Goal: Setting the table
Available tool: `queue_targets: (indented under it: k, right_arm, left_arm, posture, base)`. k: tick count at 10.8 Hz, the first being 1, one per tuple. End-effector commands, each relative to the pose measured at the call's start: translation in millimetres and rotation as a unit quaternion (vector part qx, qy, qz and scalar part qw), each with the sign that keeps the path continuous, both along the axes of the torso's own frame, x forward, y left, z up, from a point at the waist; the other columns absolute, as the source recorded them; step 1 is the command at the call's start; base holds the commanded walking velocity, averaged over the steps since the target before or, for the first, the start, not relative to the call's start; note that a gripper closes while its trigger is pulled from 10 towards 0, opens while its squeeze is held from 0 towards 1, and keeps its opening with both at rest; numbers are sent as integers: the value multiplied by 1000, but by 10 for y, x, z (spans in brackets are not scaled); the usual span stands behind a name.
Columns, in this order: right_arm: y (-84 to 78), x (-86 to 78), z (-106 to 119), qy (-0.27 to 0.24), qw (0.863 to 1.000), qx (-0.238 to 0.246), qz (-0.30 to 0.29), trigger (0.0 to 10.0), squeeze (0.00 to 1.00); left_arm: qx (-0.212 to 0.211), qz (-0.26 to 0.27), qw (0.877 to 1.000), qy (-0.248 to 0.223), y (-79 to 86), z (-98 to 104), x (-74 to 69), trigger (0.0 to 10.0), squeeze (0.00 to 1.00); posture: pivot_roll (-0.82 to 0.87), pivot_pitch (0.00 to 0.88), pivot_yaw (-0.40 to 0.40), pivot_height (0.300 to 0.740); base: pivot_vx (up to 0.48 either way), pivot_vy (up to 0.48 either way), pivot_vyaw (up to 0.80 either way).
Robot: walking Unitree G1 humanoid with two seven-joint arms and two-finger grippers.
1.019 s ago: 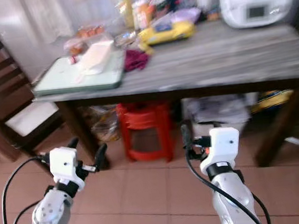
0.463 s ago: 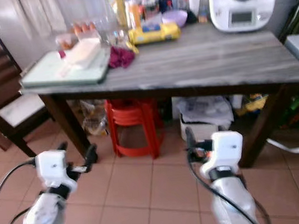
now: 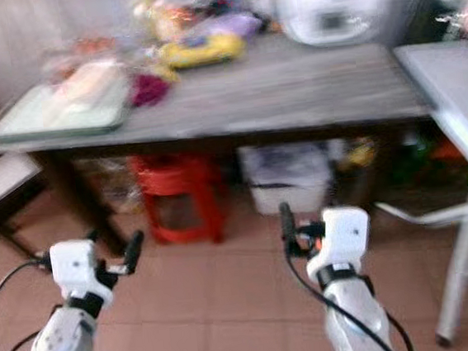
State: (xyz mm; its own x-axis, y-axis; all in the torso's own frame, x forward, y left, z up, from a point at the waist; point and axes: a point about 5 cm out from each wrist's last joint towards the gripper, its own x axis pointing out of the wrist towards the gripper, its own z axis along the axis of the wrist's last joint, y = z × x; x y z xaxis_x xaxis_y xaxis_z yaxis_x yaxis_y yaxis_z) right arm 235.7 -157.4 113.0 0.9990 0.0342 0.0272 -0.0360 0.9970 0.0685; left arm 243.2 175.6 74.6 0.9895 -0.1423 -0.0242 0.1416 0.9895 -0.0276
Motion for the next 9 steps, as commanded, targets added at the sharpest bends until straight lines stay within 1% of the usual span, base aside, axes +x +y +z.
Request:
queue_targets:
  k: [1, 5, 9]
  right_arm:
    - [-46, -14, 1, 0, 1000, -3, -7, 10000, 0]
    - [-27, -25, -31, 4, 1000, -2, -3, 10000, 0]
    - [23, -18, -37, 2, 1000, -15, 14, 10000, 0]
  left_arm:
    - [-2, -7, 1000, -3, -42, 26, 24, 10000, 0]
    - [-2, -14, 1000, 2, -60, 13, 29, 10000, 0]
    - [2, -15, 1000, 4, -57, 3, 22, 10000, 0]
  posture:
    - [-95, 36, 87, 740]
    - [-96, 37, 91, 740]
    - [-90, 39, 91, 740]
  base:
    - [0, -337, -800]
    - [0, -340, 0]
    - [0, -339, 0]
